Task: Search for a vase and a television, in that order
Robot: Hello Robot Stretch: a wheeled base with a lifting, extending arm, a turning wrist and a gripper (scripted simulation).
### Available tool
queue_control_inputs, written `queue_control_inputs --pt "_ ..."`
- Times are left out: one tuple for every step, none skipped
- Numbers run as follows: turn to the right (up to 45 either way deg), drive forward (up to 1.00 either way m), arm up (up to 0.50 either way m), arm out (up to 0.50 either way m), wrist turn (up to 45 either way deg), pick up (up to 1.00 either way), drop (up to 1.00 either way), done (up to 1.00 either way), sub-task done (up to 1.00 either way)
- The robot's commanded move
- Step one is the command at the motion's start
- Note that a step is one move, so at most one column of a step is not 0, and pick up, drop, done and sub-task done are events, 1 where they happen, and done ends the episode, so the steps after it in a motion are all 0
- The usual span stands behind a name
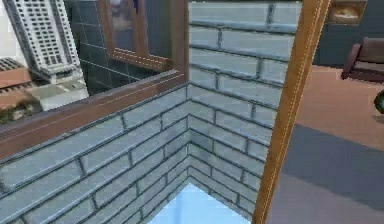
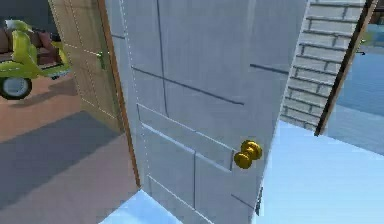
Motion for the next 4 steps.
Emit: queue_control_inputs --pt "45.0 0.0 0.0 0.0 0.0 0.0 0.0 0.0 0.0" --pt "12.0 0.0 0.0 0.0 0.0 0.0 0.0 0.0 0.0" --pt "0.0 1.0 0.0 0.0 0.0 0.0 0.0 0.0 0.0" --pt "3.0 0.0 0.0 0.0 0.0 0.0 0.0 0.0 0.0"
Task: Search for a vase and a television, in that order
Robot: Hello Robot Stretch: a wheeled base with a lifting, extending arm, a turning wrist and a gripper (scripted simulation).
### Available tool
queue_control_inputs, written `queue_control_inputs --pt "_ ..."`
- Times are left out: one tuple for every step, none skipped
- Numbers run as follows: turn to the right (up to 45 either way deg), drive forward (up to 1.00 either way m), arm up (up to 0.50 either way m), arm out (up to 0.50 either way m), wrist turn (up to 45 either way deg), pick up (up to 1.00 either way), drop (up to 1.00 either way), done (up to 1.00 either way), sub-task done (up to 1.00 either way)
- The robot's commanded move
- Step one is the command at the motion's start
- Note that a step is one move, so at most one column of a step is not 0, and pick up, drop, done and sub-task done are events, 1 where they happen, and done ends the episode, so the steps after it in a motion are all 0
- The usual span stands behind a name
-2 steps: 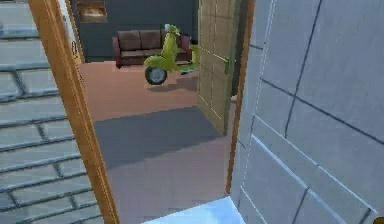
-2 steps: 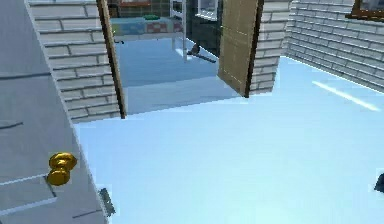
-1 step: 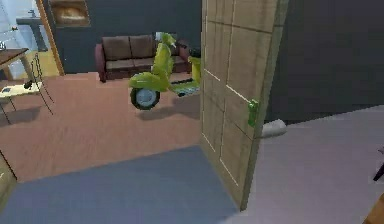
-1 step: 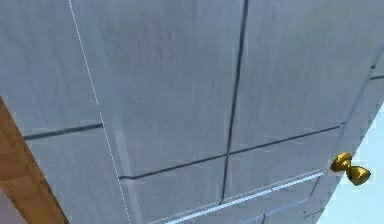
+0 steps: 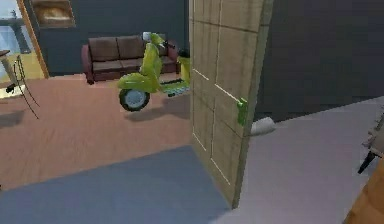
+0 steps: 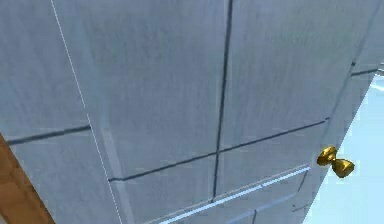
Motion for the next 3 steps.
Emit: queue_control_inputs --pt "0.0 0.3 0.0 0.0 0.0 0.0 0.0 0.0 0.0" --pt "45.0 0.0 0.0 0.0 0.0 0.0 0.0 0.0 0.0" --pt "0.0 1.0 0.0 0.0 0.0 0.0 0.0 0.0 0.0"
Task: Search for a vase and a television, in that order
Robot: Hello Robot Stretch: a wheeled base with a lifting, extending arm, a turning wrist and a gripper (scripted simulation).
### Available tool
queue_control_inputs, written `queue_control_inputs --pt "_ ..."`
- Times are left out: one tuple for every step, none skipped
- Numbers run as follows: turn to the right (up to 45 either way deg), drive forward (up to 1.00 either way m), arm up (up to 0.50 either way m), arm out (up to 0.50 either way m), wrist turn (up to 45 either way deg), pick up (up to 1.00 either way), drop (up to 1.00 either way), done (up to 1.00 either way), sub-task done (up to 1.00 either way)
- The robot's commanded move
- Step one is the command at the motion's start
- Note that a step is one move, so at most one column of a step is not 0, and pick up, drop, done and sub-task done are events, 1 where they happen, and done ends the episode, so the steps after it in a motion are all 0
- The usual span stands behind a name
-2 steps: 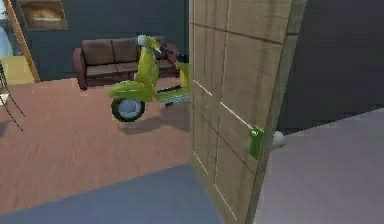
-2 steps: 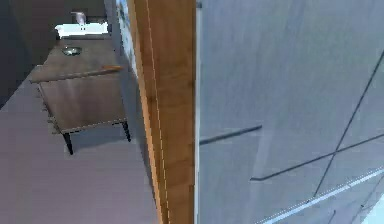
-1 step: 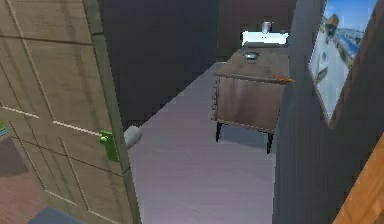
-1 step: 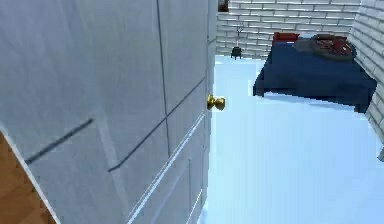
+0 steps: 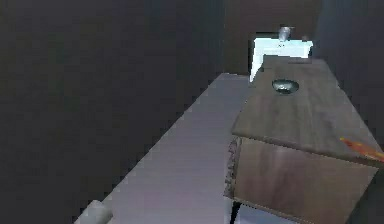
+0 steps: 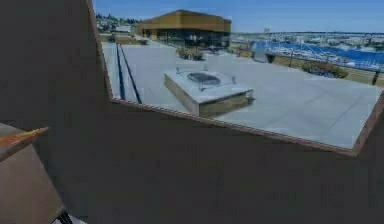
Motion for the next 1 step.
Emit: queue_control_inputs --pt "0.0 1.0 0.0 0.0 0.0 0.0 0.0 0.0 0.0"
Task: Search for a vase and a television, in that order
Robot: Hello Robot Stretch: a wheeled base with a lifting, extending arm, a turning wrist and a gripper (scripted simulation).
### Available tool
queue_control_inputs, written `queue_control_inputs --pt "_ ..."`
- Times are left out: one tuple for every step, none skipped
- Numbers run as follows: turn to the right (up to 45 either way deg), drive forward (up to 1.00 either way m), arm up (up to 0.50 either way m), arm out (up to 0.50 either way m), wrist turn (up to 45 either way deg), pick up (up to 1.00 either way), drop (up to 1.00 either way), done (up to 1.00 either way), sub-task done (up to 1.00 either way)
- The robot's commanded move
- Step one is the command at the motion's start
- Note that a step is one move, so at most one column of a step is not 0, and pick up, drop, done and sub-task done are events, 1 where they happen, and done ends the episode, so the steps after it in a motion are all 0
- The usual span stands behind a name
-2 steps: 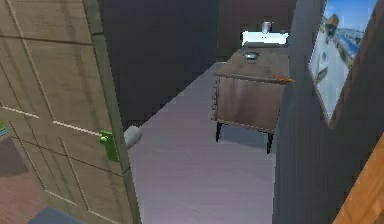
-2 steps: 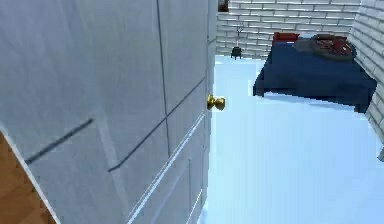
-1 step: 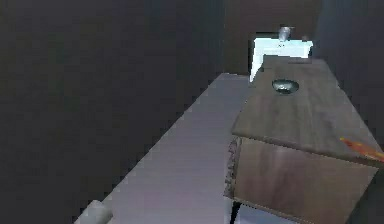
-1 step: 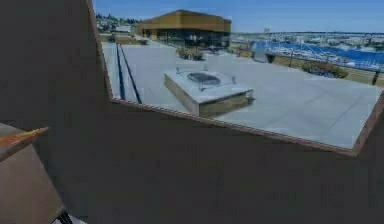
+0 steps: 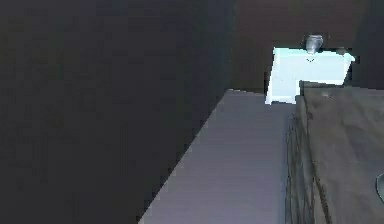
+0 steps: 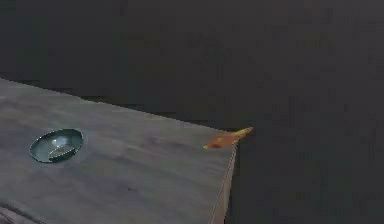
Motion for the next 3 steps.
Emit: queue_control_inputs --pt "30.0 0.0 0.0 0.0 0.0 0.0 0.0 0.0 0.0" --pt "0.0 0.05 0.0 0.0 0.0 0.0 0.0 0.0 0.0" --pt "-9.0 0.0 0.0 0.0 0.0 0.0 0.0 0.0 0.0"
